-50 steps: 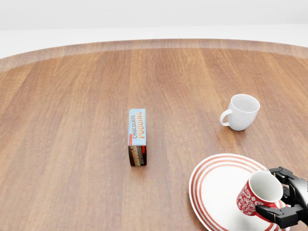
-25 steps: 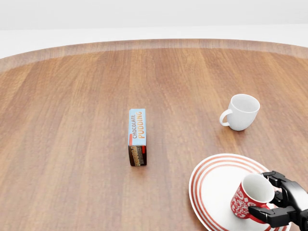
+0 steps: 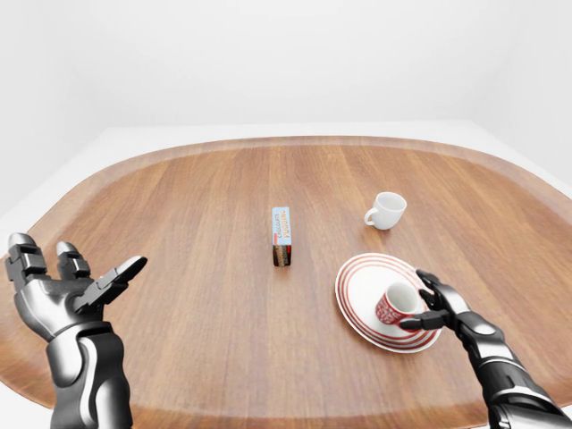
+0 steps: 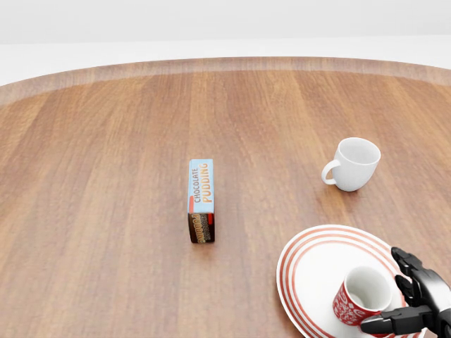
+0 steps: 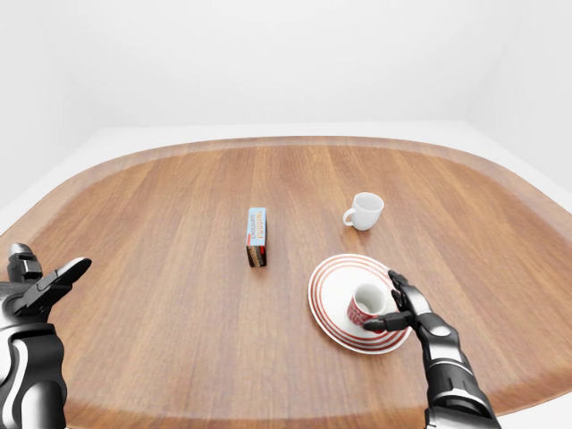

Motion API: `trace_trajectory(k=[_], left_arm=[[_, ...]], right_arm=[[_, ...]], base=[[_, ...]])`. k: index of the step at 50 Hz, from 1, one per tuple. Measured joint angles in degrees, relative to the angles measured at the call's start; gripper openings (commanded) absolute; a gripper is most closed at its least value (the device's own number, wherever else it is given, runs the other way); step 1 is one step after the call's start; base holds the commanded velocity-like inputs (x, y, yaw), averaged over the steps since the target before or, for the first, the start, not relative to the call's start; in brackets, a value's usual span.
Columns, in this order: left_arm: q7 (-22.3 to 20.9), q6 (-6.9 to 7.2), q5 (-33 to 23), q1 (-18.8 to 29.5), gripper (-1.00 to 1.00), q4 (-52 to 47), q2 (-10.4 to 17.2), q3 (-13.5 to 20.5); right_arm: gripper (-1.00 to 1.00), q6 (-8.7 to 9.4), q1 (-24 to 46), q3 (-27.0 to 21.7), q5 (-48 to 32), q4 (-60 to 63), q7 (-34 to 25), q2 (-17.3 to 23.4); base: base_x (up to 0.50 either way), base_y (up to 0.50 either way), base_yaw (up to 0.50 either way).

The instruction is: Pick up the red mug and put it on the plate

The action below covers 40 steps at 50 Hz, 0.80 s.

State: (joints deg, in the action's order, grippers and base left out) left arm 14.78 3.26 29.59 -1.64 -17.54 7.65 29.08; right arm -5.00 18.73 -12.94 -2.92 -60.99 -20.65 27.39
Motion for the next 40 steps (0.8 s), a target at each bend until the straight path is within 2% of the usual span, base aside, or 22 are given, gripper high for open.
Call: trace_trajectory(k=[11, 17, 21, 28, 34, 40], left_arm=[[0.0, 0.1, -0.1, -0.1, 1.0, -0.2, -0.1, 0.0], [0.0, -0.01, -0.1, -0.1, 1.0, -0.1, -0.1, -0.1], [0.0, -0.07, -0.2, -0.1, 1.0, 0.0, -0.1, -0.1], [0.0, -0.18, -0.2, -0.1, 1.0, 0.1, -0.1, -0.2], [-0.1, -0.23, -0.2, -0.1, 1.0, 0.2, -0.1, -0.2], [-0.1, -0.32, -0.2, 0.0, 1.0, 0.3, -0.1, -0.2]], right_arm=[[1.0, 0.0, -0.5, -0.4, 0.6, 1.5, -0.3, 0.2], [1.0, 0.18, -3.1, -1.8, 1.1, 9.3, -1.1, 0.0], [1.0, 2.79, -6.2, -4.2, 1.3, 19.8, -2.4, -0.6], [1.0, 10.0, -11.0, -9.3, 0.9, 40.0, -5.7, -2.8], [1.0, 10.0, -13.8, -12.7, -0.3, 54.1, -8.5, -5.0], [1.0, 10.0, -15.3, -14.7, -1.2, 61.9, -10.3, -6.5]], base=[[0.0, 0.0, 0.0], [0.0, 0.0, 0.0], [0.0, 0.0, 0.0], [0.0, 0.0, 0.0], [0.0, 0.0, 0.0], [0.0, 0.0, 0.0]])
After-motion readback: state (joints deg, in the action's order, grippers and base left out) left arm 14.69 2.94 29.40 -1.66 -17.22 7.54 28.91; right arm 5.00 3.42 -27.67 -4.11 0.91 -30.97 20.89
